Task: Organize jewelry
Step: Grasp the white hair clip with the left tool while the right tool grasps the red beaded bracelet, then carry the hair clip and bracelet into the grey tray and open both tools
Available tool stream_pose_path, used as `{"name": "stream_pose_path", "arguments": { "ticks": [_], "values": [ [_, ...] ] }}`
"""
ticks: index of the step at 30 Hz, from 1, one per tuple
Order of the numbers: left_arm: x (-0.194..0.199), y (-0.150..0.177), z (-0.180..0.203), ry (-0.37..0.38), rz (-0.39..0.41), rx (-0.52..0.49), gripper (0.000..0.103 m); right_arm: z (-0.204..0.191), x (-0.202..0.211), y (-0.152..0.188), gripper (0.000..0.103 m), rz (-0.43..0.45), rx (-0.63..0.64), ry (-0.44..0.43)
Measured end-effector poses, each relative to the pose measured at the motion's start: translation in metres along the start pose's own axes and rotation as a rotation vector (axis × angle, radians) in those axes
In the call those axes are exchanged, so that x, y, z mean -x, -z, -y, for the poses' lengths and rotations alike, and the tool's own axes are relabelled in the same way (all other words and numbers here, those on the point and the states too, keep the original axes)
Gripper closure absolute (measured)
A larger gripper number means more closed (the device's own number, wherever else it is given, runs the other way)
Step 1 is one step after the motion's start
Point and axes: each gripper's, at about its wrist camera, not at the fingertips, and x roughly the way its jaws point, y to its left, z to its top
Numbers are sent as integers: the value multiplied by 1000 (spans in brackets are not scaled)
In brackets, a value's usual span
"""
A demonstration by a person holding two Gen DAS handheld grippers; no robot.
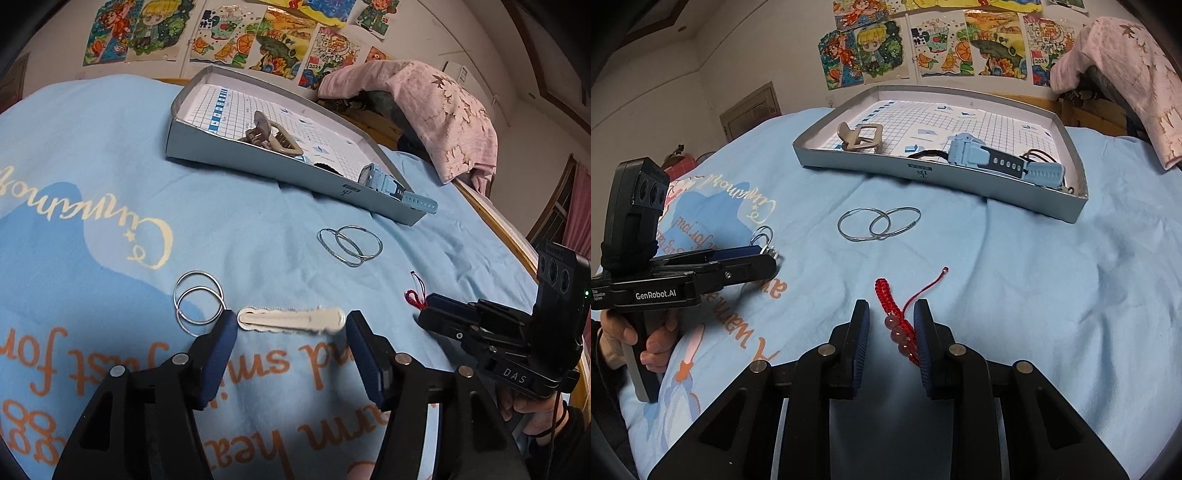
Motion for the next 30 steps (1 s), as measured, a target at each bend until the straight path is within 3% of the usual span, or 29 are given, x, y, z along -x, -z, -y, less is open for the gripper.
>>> {"name": "stream_pose_path", "arguments": {
  "ticks": [15, 20, 21, 22, 23, 30],
  "values": [
    [-2, 2, 6, -4, 10, -18, 48, -1, 2, 4, 81, -28, -9, 22],
    [3, 9, 15, 30, 14, -52, 48, 0, -2, 4, 81, -46, -11, 27],
    [4, 9, 16, 34, 15, -56, 48, -1, -2, 4, 82, -44, -10, 26],
    [5, 10, 17, 37, 17, -60, 48, -1, -2, 5, 91, -41, -8, 27],
    [6, 10, 18, 37, 21, -62, 48, -1, -2, 5, 93, -41, -8, 27],
    [19, 9, 21, 36, 72, -69, 48, 4, 6, 4, 95, 7, -36, 17]
  ]
}}
